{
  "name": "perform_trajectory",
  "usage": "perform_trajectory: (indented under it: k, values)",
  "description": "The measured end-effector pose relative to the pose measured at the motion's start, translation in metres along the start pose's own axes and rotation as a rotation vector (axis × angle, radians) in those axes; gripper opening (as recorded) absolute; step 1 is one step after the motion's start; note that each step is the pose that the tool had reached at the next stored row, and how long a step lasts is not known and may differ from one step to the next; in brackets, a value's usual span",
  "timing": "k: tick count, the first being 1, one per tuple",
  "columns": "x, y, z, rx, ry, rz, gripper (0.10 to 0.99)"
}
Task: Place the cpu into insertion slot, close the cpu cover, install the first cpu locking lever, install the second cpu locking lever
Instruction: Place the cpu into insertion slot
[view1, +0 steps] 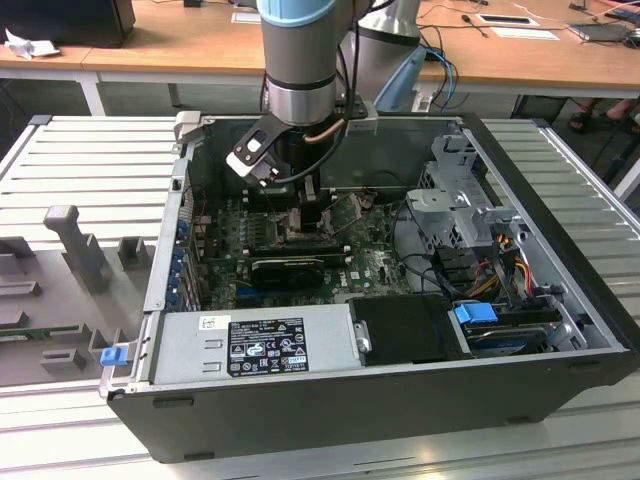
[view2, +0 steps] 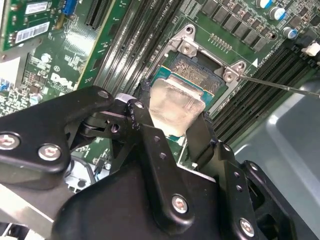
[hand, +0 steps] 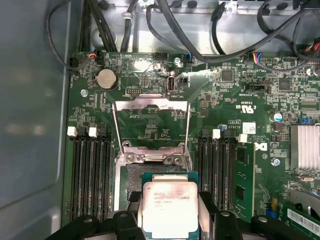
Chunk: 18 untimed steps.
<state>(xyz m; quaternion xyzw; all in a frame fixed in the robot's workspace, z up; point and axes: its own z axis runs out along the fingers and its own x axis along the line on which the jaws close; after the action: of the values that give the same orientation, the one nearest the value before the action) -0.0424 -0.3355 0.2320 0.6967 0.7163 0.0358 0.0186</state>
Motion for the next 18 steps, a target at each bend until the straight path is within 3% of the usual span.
perform_trajectory:
  k: [9, 18]
  values:
    - [0.0107, -0.0036, 0.0092, 0.0, -0.0005, 0.008, 0.533]
    - [0.0126, -0.0047, 0.0238, 0.0, -0.0016, 0.021, 0.533]
